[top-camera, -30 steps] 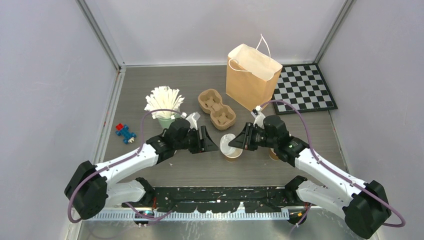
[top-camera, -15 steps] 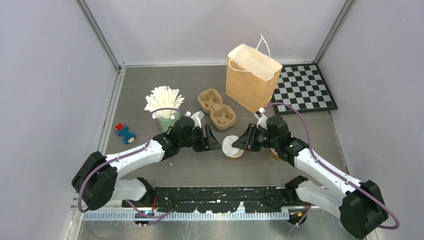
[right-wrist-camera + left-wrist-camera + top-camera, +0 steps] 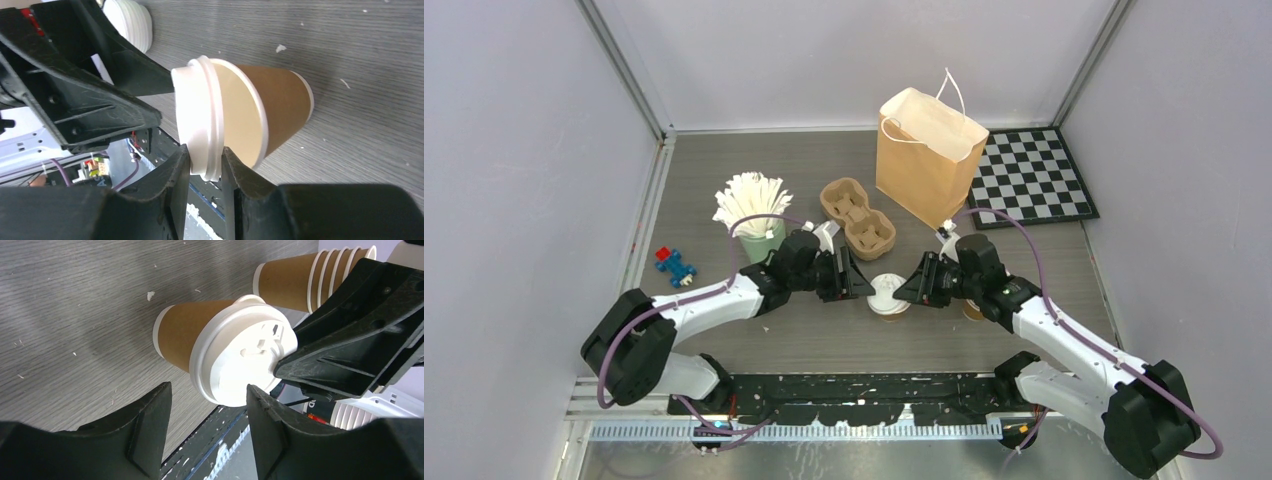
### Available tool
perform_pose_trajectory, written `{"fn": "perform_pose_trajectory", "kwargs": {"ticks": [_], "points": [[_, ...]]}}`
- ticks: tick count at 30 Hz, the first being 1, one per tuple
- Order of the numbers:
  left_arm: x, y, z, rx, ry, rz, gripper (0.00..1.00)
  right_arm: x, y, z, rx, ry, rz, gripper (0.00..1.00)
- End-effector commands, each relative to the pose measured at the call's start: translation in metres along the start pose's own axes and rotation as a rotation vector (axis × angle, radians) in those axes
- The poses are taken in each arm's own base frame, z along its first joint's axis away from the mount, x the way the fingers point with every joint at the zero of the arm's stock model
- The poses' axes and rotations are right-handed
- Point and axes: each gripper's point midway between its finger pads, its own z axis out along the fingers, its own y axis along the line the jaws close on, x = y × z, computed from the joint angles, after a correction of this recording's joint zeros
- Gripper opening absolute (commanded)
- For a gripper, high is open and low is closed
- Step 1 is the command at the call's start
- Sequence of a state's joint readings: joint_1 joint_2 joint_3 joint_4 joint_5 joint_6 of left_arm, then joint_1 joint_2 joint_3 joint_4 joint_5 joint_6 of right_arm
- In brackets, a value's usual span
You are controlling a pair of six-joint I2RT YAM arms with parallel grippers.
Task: Pack the takeout coffee
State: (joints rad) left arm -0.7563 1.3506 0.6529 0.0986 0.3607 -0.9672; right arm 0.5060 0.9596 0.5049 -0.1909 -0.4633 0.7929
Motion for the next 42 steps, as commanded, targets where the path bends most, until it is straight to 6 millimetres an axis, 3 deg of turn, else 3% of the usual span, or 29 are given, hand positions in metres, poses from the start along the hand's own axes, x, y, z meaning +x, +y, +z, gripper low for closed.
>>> {"fn": "perform_pose_trajectory", "kwargs": {"ticks": [1, 13, 34, 42], "points": [[-0.014, -0.026, -0.001, 0.085, -0.036, 0.029, 0.59, -0.011, -0.001, -0.008, 0.043, -0.047, -0.044, 0.34], [-0.013, -0.027, 0.005, 0.097, -0.019, 0.019, 0.55, -0.014, -0.005, -0.012, 0.077, -0.064, -0.055, 0.34], [-0.007, -0.037, 0.025, 0.174, -0.005, 0.01, 0.57, -0.014, -0.005, -0.011, 0.076, -0.061, -0.049, 0.34], [-0.01, -0.049, 0.021, 0.197, -0.026, 0.013, 0.49, -0.019, 0.005, -0.017, 0.058, -0.077, -0.048, 0.34]]}}
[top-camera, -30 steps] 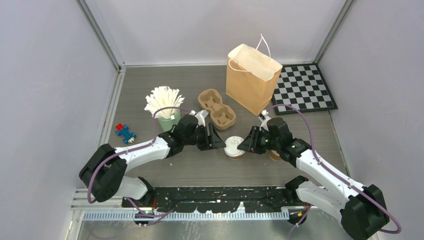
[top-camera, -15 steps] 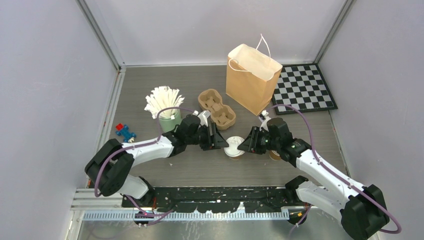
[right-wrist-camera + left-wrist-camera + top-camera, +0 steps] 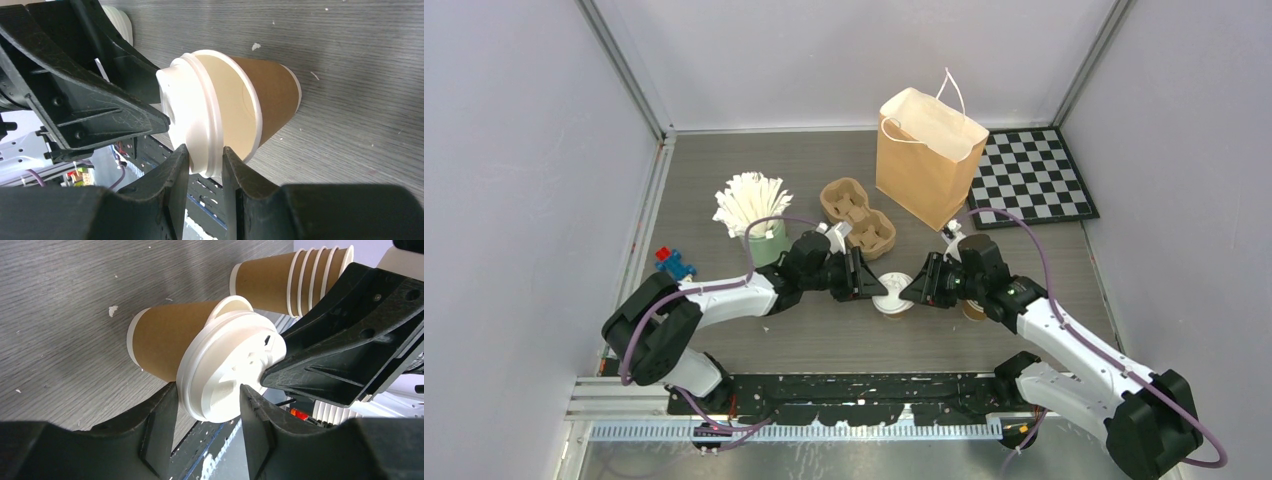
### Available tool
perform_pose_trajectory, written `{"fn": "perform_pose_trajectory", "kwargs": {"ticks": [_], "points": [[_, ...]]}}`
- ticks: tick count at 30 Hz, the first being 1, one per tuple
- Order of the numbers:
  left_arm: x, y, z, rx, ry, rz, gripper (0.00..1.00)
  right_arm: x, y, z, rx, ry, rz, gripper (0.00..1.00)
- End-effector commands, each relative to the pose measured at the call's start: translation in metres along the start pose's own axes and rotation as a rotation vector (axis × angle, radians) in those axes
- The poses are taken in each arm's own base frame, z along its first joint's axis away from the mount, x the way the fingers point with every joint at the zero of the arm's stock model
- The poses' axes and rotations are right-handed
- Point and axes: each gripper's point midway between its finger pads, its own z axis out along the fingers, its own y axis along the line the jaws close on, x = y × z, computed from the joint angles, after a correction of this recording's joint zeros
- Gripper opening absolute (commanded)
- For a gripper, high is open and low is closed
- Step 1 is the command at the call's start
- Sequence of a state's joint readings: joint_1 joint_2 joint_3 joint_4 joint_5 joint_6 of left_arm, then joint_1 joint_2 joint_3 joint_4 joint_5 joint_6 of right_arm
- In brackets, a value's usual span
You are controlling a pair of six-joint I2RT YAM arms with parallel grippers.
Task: Pack the takeout coffee
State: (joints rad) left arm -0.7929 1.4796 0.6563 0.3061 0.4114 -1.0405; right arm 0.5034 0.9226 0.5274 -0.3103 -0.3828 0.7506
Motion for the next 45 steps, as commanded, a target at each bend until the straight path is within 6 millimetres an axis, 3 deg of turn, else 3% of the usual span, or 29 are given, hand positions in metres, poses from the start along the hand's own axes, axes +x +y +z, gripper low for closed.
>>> {"fn": "perform_pose_trajectory", "kwargs": {"ticks": [1, 10, 31, 45], "points": [[-0.015, -0.033, -0.003, 0.095, -0.053, 0.041, 0.48, -0.019, 0.019, -0.01, -0.034, -0.059, -0.028, 0.34], [-0.016, -0.033, -0.003, 0.089, -0.062, 0.041, 0.42, -0.022, 0.013, -0.013, 0.014, -0.073, -0.032, 0.38], [-0.022, -0.033, -0.001, 0.021, -0.062, 0.076, 0.43, -0.031, 0.015, -0.019, 0.039, -0.108, -0.026, 0.39], [-0.02, -0.028, 0.004, -0.025, -0.039, 0.081, 0.44, -0.032, 0.006, -0.022, 0.088, -0.129, -0.023, 0.39]]}}
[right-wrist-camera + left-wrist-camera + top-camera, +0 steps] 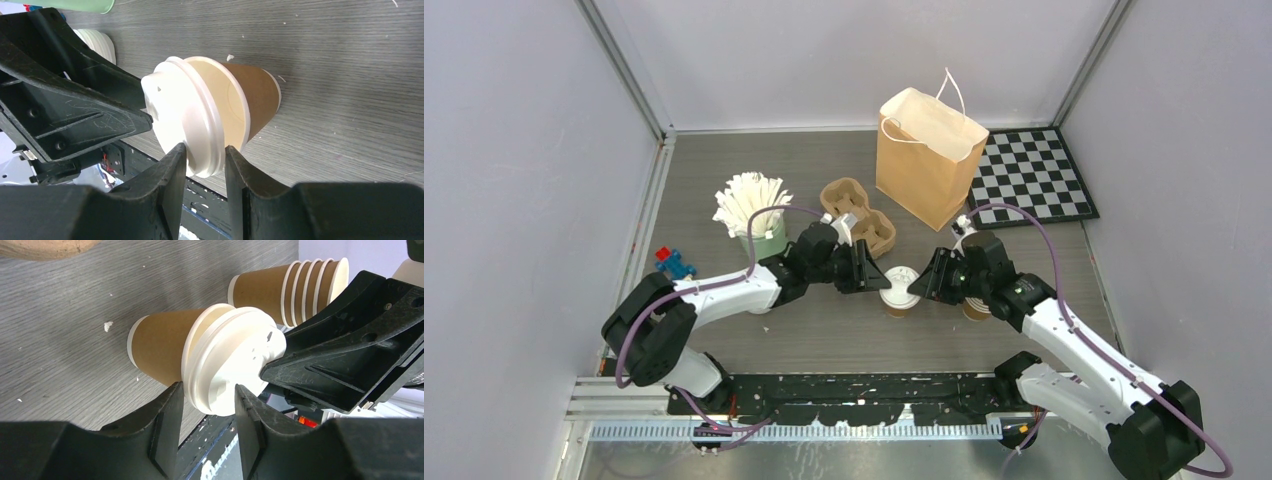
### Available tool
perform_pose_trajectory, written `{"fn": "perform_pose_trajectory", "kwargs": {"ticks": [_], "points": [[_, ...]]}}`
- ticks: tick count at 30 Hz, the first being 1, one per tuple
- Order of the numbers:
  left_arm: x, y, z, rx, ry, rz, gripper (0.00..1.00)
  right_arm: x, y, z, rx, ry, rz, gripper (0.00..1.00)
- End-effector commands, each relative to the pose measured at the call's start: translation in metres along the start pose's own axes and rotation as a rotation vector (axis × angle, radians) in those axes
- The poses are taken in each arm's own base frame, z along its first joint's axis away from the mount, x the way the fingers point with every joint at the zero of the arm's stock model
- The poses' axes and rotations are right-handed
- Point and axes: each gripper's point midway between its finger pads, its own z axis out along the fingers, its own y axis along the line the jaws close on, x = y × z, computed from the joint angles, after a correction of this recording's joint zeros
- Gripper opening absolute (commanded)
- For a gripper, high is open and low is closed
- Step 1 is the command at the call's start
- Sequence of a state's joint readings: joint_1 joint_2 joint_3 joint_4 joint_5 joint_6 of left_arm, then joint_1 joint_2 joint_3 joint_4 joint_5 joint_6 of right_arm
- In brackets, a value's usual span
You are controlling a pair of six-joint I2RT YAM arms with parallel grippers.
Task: Pack the takeout coffee
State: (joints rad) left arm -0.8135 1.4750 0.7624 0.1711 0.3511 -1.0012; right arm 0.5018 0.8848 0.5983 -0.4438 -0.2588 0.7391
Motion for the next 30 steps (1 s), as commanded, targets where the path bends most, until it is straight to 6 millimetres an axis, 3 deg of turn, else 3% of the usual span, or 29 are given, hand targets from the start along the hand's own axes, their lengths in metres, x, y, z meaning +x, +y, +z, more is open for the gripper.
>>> {"fn": "perform_pose_trajectory", "kwargs": {"ticks": [1, 17, 30], "points": [[-0.008, -0.013, 0.002, 0.021, -0.019, 0.041, 0.44, -0.017, 0.011, -0.008, -0.013, -0.059, -0.018, 0.39], [-0.007, -0.008, 0.011, -0.003, -0.002, 0.05, 0.43, -0.022, -0.001, -0.013, 0.057, -0.096, -0.025, 0.4], [-0.011, -0.021, 0.012, 0.021, -0.011, 0.057, 0.41, -0.03, -0.01, -0.011, 0.129, -0.1, -0.085, 0.39]]}}
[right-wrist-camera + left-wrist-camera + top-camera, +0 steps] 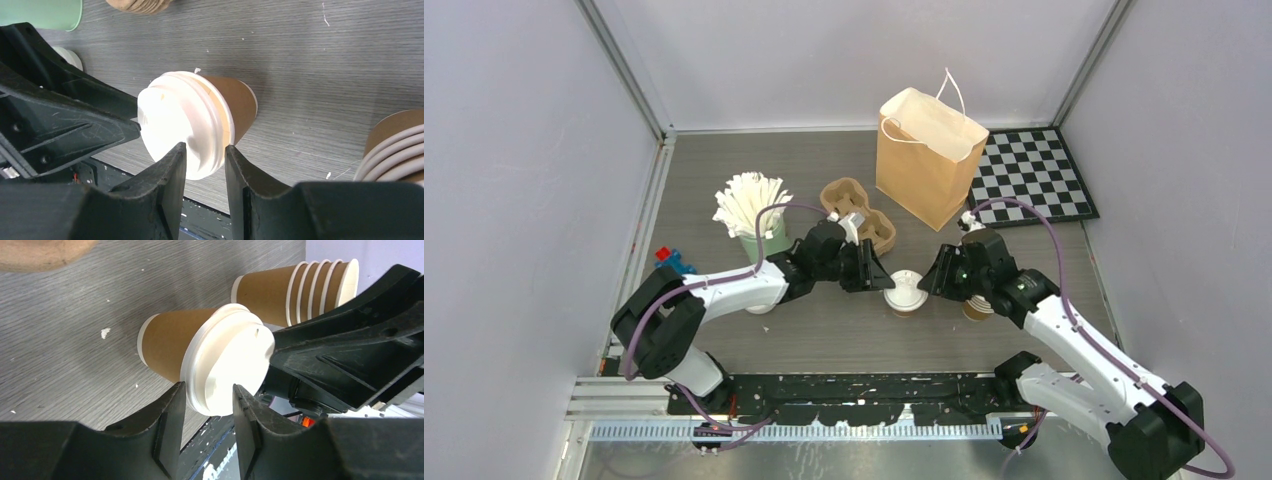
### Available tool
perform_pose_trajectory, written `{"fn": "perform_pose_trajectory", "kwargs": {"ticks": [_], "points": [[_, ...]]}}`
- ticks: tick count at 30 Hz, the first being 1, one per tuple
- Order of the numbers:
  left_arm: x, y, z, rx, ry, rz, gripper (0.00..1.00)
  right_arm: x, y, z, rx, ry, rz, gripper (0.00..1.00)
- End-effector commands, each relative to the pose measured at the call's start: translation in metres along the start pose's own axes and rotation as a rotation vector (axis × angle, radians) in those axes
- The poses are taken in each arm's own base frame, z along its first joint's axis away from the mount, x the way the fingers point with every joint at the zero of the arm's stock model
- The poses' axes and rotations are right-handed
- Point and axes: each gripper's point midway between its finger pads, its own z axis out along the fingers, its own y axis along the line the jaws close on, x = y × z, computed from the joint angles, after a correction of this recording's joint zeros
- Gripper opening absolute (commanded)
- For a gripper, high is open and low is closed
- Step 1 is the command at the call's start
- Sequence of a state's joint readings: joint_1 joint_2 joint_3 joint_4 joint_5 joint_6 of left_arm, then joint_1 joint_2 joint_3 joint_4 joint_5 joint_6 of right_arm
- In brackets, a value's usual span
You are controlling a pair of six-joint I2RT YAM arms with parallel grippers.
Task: Pack the takeout coffee
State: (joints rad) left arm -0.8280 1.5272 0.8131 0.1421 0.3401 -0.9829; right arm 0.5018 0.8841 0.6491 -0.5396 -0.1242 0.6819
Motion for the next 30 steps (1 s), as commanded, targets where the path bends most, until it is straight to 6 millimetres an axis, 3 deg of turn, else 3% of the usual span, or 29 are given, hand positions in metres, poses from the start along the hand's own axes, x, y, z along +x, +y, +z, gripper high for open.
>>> {"fn": "perform_pose_trajectory", "kwargs": {"ticks": [1, 6, 18, 22, 30], "points": [[-0.012, -0.021, 0.0, 0.044, -0.03, 0.042, 0.41, -0.017, 0.008, -0.003, -0.004, -0.044, -0.036, 0.4], [-0.011, -0.02, 0.0, 0.037, -0.028, 0.043, 0.4, -0.02, 0.008, -0.002, -0.003, -0.05, -0.047, 0.47], [-0.012, -0.012, 0.005, 0.005, -0.028, 0.045, 0.39, -0.022, -0.001, 0.012, 0.051, -0.028, -0.098, 0.49], [-0.015, -0.01, 0.007, -0.013, -0.033, 0.054, 0.39, -0.02, -0.002, 0.017, 0.052, -0.01, -0.106, 0.47], [-0.019, -0.01, 0.003, -0.036, -0.05, 0.079, 0.39, -0.017, 0.0, 0.02, 0.026, -0.006, -0.112, 0.35]]}}
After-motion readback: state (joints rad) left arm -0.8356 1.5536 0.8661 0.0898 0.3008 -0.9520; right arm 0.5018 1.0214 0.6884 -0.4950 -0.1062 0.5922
